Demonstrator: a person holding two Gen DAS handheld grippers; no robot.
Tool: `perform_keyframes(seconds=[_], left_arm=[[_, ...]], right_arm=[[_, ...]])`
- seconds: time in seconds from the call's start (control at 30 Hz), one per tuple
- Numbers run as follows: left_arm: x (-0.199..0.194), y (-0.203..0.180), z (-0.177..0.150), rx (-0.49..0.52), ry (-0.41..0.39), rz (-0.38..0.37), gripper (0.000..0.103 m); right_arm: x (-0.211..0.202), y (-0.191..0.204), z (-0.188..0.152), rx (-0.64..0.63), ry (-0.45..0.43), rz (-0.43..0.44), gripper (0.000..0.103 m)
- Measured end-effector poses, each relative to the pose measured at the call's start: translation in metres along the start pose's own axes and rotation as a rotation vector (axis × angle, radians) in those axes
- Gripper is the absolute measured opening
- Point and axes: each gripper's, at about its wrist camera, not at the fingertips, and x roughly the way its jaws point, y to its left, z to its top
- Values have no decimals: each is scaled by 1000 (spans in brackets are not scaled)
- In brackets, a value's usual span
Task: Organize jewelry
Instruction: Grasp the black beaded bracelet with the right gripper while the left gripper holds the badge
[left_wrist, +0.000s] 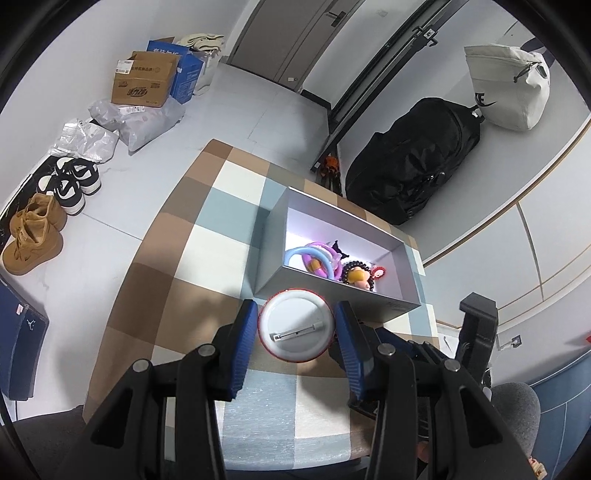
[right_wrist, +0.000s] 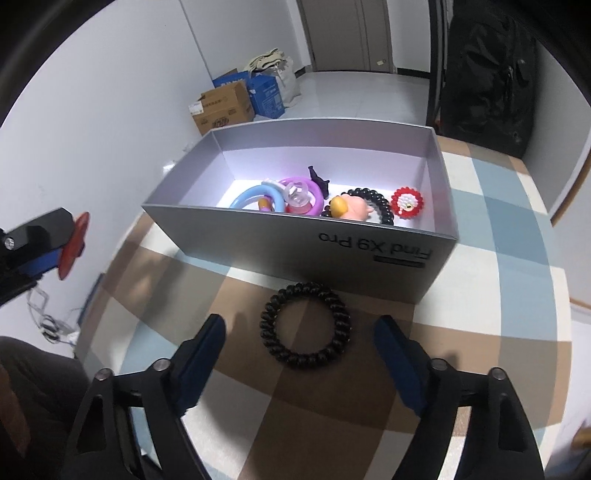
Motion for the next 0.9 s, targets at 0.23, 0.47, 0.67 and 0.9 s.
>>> perform_keyframes(seconds=[0.23,0.47,0.67,0.9], left_arm=[[-1,5,1,-13,3,-3,37],[2,5,1,-23,15,-13,37],[-1,4,1,-17,3,-10,37],[0,1,0,-14,-6,-8,37]], right_arm=[[5,13,1,-72,-7,-53,63],[5,15,1,-84,-9,-68,48],[-1,13,0,-80,-11,-52,44],[-12,17,0,-69,-31,6,43]])
